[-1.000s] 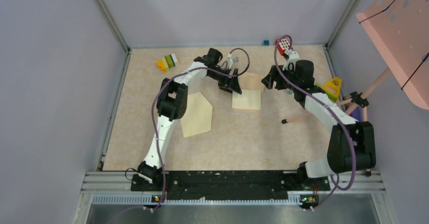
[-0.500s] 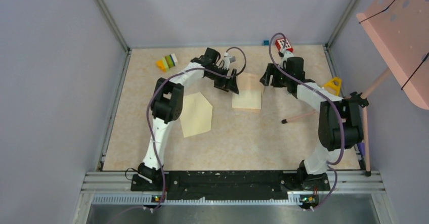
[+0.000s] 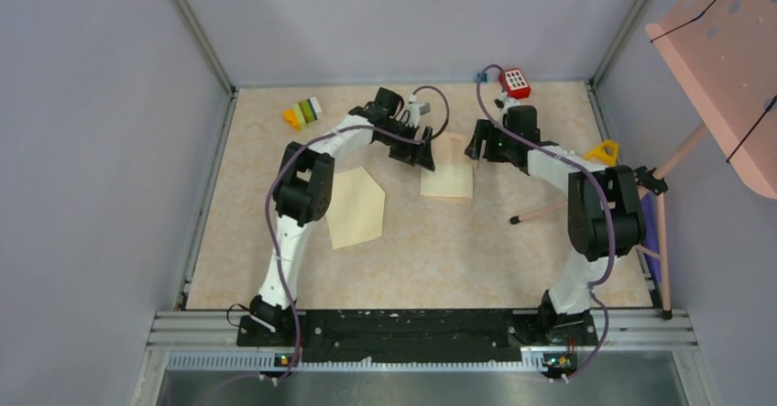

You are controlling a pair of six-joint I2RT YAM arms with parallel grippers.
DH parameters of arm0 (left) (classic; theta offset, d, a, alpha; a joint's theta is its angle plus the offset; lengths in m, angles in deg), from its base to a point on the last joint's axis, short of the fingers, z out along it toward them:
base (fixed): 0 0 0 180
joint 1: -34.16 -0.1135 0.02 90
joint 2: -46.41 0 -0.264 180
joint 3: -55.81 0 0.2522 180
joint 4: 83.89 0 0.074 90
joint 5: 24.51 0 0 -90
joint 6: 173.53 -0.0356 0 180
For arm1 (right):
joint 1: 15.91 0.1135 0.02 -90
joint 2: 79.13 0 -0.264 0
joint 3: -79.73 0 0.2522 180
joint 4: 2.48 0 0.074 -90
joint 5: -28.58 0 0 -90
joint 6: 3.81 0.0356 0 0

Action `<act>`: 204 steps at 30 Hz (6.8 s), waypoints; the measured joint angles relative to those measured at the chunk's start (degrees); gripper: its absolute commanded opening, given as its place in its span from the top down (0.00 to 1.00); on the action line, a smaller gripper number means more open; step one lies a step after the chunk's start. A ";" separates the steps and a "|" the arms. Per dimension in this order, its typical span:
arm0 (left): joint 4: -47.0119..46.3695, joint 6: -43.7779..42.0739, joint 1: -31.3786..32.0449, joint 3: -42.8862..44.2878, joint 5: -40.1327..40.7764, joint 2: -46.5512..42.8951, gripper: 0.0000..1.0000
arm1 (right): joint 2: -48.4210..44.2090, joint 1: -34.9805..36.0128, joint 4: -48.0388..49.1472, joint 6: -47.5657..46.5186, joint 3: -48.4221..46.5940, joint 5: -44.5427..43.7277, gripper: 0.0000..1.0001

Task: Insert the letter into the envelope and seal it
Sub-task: Fold the letter at the center of the board, then pick up the letter from the center of the board.

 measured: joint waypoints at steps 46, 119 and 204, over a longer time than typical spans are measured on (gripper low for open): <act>-1.46 4.28 2.34 4.96 -0.15 3.48 0.12 | 4.57 0.33 0.11 1.90 -2.56 3.23 0.32; -4.52 -1.60 -5.11 -15.58 -20.13 -26.73 0.13 | -1.70 -2.21 0.46 -11.61 2.12 43.50 0.31; -5.97 7.67 3.48 -21.44 10.01 -12.39 0.42 | 18.18 0.07 -35.23 -20.92 -19.67 40.00 0.33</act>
